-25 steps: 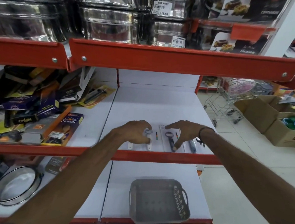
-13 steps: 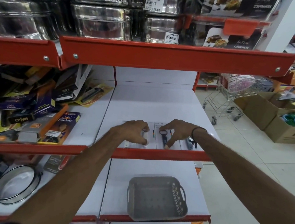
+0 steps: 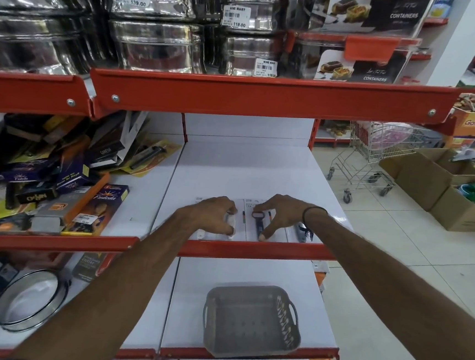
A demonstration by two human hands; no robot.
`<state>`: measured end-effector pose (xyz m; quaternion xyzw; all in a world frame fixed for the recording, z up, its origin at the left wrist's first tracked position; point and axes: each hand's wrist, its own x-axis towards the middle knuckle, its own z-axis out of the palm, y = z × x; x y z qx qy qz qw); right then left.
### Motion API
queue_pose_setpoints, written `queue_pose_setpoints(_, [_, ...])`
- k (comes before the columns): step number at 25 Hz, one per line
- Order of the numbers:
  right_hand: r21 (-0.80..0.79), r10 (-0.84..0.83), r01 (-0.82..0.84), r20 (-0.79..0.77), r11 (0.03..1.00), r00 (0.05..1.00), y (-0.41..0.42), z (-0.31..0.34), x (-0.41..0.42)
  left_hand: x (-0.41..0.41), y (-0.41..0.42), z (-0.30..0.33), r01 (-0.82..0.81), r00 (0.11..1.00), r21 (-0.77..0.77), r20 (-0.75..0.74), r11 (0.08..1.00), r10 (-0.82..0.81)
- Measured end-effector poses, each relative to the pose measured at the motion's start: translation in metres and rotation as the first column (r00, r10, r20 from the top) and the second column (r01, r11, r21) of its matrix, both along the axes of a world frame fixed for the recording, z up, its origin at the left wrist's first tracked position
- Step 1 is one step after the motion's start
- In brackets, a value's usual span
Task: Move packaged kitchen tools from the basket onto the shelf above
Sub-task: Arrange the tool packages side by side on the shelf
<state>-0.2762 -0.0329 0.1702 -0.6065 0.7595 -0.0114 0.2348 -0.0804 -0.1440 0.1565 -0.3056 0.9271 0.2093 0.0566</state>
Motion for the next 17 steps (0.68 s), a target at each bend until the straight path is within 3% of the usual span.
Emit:
queue_pose_setpoints(7, [0.005, 0.001, -0.001, -0.013, 1.000, 1.000, 0.000, 0.000, 0.004, -0.002, -0.002, -0.002, -0.009, 1.000, -0.002, 0.018, 1.000, 0.009])
queue_pose_setpoints(11, [-0.003, 0.009, -0.009, -0.002, 1.000, 1.000, 0.001, 0.001, 0.004, -0.010, -0.001, -0.001, 0.002, 0.997, -0.080, 0.073, 0.997, 0.004])
queue_pose_setpoints(17, [-0.037, -0.017, 0.017, 0.009, 0.999, 1.000, 0.018, 0.023, -0.022, -0.032, 0.015, 0.001, 0.029, 0.993, -0.108, -0.110, 0.994, -0.041])
